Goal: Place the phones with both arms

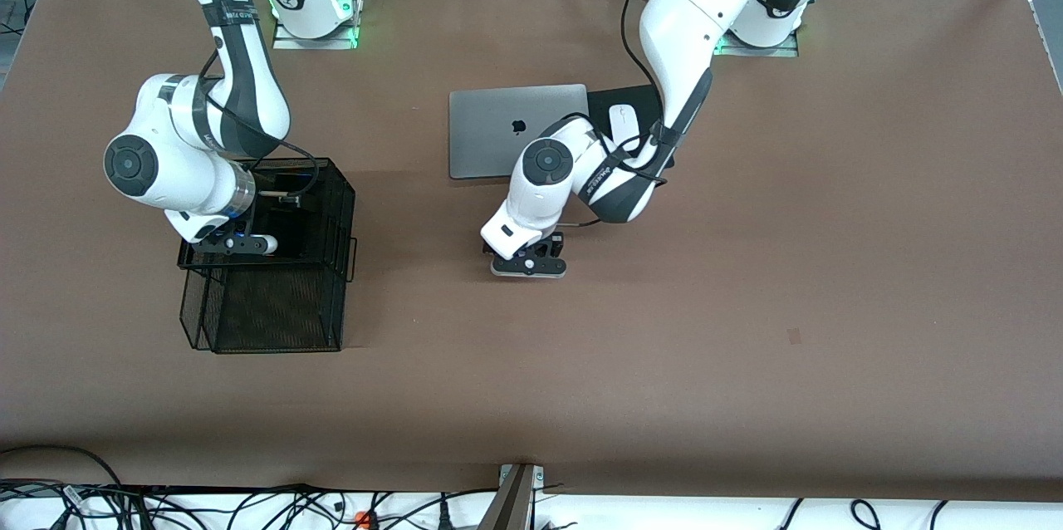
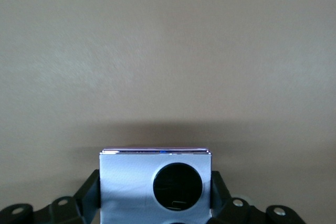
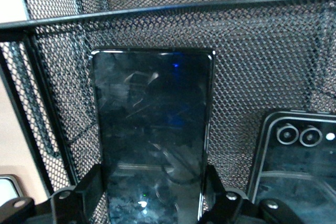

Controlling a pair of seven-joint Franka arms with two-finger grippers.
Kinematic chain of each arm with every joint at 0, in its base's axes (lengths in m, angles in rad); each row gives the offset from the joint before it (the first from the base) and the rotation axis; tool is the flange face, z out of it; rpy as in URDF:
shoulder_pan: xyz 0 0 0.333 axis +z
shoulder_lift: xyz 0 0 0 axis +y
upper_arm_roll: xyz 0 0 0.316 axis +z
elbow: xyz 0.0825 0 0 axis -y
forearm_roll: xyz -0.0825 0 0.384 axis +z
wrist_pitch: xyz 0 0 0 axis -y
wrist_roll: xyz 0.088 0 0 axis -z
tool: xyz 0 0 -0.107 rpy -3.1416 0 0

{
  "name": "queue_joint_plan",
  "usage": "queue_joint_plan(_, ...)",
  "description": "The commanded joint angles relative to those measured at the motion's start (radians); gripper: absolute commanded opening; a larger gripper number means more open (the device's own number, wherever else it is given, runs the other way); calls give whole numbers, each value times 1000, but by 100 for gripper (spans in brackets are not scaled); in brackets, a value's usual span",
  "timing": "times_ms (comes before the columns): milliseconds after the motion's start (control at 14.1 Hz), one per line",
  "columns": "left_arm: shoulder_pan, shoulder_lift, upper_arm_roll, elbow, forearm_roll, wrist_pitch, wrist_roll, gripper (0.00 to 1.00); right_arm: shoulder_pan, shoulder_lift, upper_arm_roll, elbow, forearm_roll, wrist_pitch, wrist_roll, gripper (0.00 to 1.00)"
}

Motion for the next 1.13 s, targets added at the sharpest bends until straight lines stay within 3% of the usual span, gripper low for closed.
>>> queue_joint_plan(0, -15, 40, 23, 39, -7, -1, 27, 0, 4, 0, -2, 36, 20, -17, 18, 99)
queue_joint_plan(212, -9, 55, 26, 44, -7, 1, 24, 0, 3, 0, -4, 96, 20, -65, 16, 100)
queue_joint_plan(283, -8, 54, 26, 44, -9, 1, 7, 6, -2, 0, -4, 131, 20, -97, 16, 100)
queue_joint_plan(354, -8, 54, 26, 56, -9, 1, -46, 87, -7, 2, -5, 168, 20, -133, 16, 100)
queue_joint_plan(425, -8, 54, 28, 73, -7, -1, -95, 100, -10, 3, -5, 203, 19, -163, 16, 100)
queue_joint_plan(637, -2, 34, 28, 76, -4, -37, -105, 100, -10, 25, -5, 283, 14, -201, 13, 100)
queue_joint_plan(850, 34, -21, 63, 79, -3, -200, -83, 100, -1, 43, -4, 346, 19, -229, 16, 100)
queue_joint_plan(1062, 138, -98, 63, 61, 2, -365, 21, 100, 18, 68, 28, 412, 17, -233, 113, 100)
